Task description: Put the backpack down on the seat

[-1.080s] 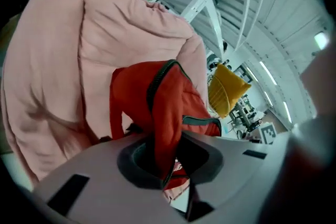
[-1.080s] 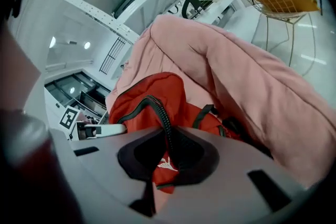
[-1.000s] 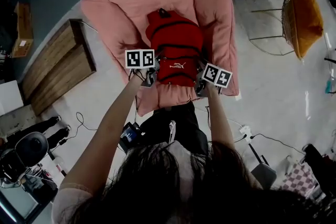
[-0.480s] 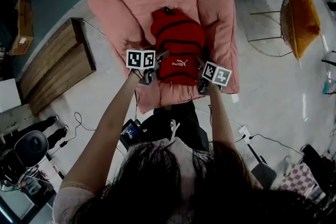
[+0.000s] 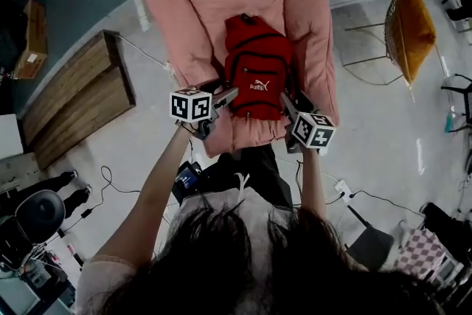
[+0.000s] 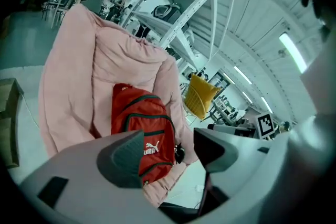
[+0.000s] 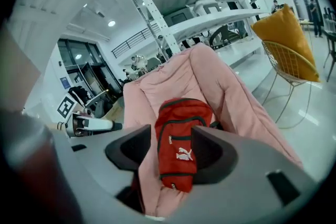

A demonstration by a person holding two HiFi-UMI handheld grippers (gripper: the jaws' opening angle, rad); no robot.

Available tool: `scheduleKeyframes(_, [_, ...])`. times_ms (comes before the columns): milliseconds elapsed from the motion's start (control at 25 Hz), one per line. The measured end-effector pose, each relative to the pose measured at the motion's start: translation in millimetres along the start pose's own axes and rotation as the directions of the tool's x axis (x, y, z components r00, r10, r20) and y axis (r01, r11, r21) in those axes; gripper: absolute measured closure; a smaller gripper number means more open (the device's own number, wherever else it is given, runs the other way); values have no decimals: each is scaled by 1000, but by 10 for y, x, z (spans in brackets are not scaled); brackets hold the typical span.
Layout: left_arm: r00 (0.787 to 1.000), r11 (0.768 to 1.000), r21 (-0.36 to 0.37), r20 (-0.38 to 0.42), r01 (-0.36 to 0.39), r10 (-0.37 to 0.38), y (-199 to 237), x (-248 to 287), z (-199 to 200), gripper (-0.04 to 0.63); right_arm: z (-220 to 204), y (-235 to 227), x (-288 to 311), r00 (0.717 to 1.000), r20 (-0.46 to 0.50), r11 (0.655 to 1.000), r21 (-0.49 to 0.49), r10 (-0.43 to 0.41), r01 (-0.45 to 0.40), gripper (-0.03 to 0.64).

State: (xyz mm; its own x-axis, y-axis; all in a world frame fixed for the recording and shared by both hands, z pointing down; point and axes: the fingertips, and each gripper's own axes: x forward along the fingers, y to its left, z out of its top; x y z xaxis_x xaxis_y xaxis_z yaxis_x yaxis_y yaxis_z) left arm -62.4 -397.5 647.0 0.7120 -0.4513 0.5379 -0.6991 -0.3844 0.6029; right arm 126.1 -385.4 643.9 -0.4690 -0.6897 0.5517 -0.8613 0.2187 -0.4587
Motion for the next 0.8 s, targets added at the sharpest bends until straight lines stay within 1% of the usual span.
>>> scheduleKeyframes(160, [993,994,70,75,84,-89,-345,-408,34,293,-59,496,-295,999,42,998,-57,7,-5,373])
scheduleKeyframes(240, [986,986,115,102,117,-129,-511,-630,16,293,-112,746,-414,998,58,996,-93,13,-8,373])
scheduleKeyframes(360, [976,972,183,131,147,-172,-727,-960,-53,293,-179,1115,-597,995,95,993,-114,32,-21,374])
scheduleKeyframes(480, [972,949,280,140,143,-188,-890,-1245,-181,293,-241,1447,-798,989,140,993,-115,48,-32,390])
scheduleKeyframes(600, [974,921,370,139,119,-182,-985,-1468,-294,295,-310,1726,-951,983,175,993,-113,58,-39,418])
scheduleKeyframes(680, [973,909,402,144,110,-181,-1019,-1601,-335,298,-373,1888,-1018,980,188,992,-118,58,-36,437])
scheduleKeyframes(800, [970,896,428,145,119,-197,-1061,-1767,-394,317,-483,2076,-1109,980,189,991,-134,55,-29,464])
